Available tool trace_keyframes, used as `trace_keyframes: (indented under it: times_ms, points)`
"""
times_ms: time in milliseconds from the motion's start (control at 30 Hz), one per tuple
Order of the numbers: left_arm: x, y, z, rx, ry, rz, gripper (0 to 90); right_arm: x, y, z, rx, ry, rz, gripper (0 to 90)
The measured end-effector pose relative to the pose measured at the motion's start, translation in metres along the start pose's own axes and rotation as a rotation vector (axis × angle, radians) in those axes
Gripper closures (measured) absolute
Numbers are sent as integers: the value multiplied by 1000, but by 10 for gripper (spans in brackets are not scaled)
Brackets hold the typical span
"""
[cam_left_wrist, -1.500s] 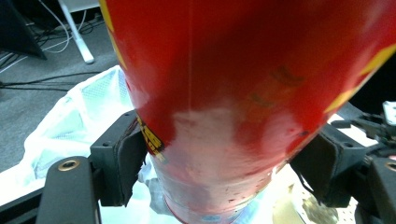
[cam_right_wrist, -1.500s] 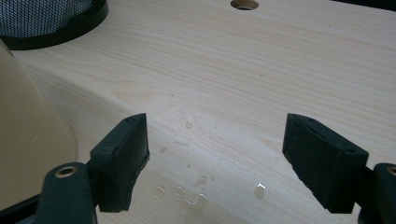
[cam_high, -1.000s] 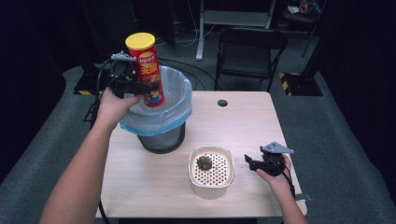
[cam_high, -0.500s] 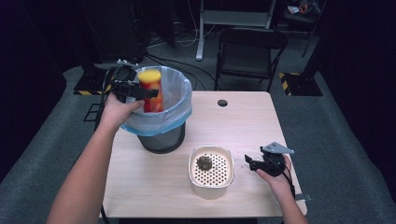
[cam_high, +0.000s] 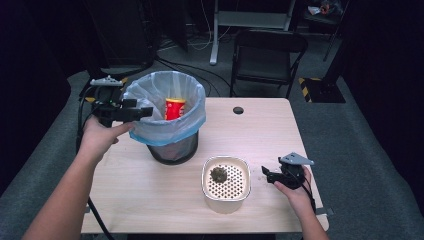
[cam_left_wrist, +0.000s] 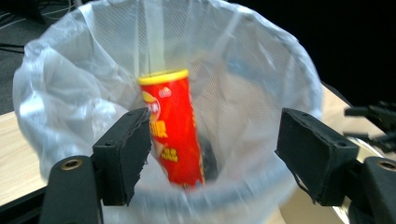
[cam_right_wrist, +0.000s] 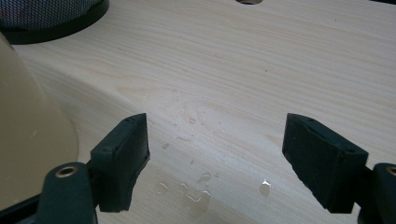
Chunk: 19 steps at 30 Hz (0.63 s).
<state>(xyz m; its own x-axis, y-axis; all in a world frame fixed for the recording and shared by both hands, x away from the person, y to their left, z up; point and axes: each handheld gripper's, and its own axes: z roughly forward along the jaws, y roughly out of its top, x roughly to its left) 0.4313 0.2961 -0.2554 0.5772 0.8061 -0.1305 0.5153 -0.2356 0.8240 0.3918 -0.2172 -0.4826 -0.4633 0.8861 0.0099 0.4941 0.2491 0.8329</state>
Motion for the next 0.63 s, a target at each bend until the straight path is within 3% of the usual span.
trace_keyframes:
  times_ms: [167, 333, 500, 600, 633]
  points:
    - [-4, -13, -19, -16, -35, 12, 292, 1, 0, 0, 4, -2, 0, 223]
    - [-10, -26, -34, -25, -56, 51, 345, 1, 0, 0, 5, -1, -2, 223]
    - [-11, -51, -41, -20, -66, 63, 369, 0, -1, 0, 6, -4, 0, 225]
    - [-7, -73, -38, -26, -66, 63, 324, -1, -1, 0, 8, -11, -5, 226]
    - [-7, -73, -38, -26, -66, 63, 307, -1, -1, 0, 3, -16, 1, 225]
